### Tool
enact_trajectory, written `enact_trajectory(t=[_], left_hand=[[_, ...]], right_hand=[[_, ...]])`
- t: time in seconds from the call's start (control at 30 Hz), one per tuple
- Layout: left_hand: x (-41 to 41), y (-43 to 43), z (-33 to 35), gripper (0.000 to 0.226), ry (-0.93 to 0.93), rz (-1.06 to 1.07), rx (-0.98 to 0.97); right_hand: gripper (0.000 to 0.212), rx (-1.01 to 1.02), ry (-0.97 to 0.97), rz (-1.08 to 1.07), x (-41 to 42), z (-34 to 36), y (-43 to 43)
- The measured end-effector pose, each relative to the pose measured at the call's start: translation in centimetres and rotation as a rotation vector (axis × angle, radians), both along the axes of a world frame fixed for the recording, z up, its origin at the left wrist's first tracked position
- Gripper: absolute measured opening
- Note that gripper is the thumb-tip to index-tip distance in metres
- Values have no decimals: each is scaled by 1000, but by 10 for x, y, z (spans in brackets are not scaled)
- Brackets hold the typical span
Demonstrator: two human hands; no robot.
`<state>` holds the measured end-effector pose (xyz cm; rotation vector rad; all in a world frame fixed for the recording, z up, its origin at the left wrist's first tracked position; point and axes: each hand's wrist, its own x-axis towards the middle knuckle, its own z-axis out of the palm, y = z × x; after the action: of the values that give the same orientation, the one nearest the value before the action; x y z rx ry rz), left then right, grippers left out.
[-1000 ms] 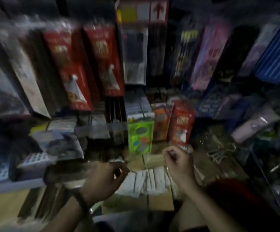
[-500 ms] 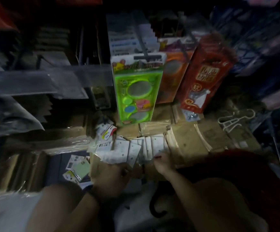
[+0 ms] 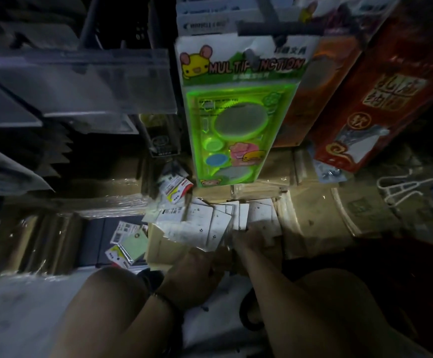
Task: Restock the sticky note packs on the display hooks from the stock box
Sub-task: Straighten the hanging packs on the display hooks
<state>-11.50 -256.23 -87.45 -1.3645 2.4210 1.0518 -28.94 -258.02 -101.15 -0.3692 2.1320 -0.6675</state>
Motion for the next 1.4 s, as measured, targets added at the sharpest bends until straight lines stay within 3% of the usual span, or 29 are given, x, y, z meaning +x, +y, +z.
enact_trajectory(t=[0.07,0.17,0.4,0.5,0.67,0.8,0.9,1.0,1.2,1.4], left_hand=[[0,1,-7,45,12,-5,-27],[2,0,-6,32,60,39,-30],[3,-5,9,22,51,61,-95],[-3,-3,26,21,117,153,18],[-14,14,35,46,465,507,284],[-21,36,55,37,828,711,723],[-19,54,57,32,931,685,660],[-10,61,65,23,1013,796,631],[19,71,98,32,1061,736,592],[40,81,140,49,1066,602,607]], right_hand=[[30,2,12,-10,2,1,-3],[42,14,83,-24,4,15,-4],[29,-83,335,54,-4,58,38],[35,-187,342,-30,-2,74,61],[22,-445,287,4,3,129,86],[15,-618,327,151,31,170,132],[26,-691,404,290,51,177,151],[38,-744,497,334,62,190,155],[41,-841,448,301,57,224,163],[45,-834,130,76,54,252,176]])
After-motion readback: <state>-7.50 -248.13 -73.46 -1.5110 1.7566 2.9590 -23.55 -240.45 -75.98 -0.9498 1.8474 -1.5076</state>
